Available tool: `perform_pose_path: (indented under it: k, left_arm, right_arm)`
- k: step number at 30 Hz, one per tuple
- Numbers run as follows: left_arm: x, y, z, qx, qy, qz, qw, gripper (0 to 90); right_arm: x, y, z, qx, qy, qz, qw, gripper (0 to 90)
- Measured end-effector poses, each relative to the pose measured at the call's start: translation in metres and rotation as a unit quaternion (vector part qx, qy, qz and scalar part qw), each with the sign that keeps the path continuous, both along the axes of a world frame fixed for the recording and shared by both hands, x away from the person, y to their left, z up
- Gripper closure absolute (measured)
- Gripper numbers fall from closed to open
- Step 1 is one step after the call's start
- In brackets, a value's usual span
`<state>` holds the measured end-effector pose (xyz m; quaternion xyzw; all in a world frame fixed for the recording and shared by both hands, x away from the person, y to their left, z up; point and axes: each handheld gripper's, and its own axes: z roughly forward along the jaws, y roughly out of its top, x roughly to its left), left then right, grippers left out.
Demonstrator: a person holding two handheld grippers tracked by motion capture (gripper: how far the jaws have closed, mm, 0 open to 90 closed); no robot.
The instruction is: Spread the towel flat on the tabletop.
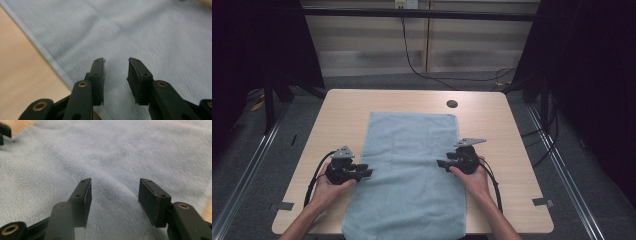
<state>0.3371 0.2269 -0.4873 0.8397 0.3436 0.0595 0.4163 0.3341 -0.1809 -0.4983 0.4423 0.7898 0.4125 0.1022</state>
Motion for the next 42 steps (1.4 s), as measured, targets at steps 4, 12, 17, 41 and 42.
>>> perform_pose_path:
  k: [4, 12, 17, 41, 42]
  left_arm:
    - [0.028, -0.006, 0.000, -0.002, -0.016, 0.024, 0.9996, 66.1]
    - [0.040, -0.009, -0.019, 0.009, -0.008, 0.030, 0.9995, 64.4]
    - [0.027, -0.013, -0.017, 0.021, -0.012, 0.009, 0.9997, 62.6]
    - [-0.056, -0.011, -0.014, 0.017, 0.000, -0.044, 0.9989, 59.8]
    - [-0.059, -0.011, -0.014, 0.017, -0.001, -0.047, 0.9988, 59.6]
  right_arm:
    - [0.007, 0.010, -0.001, -0.002, -0.001, 0.006, 1.0000, 44.2]
    - [0.007, 0.004, -0.008, 0.010, 0.023, 0.009, 0.9996, 44.5]
    - [-0.005, 0.003, -0.009, -0.004, 0.006, 0.013, 0.9999, 44.1]
    - [-0.089, -0.001, -0.005, -0.010, 0.011, 0.070, 0.9974, 41.6]
    - [-0.093, -0.002, -0.005, -0.006, 0.012, 0.072, 0.9973, 41.6]
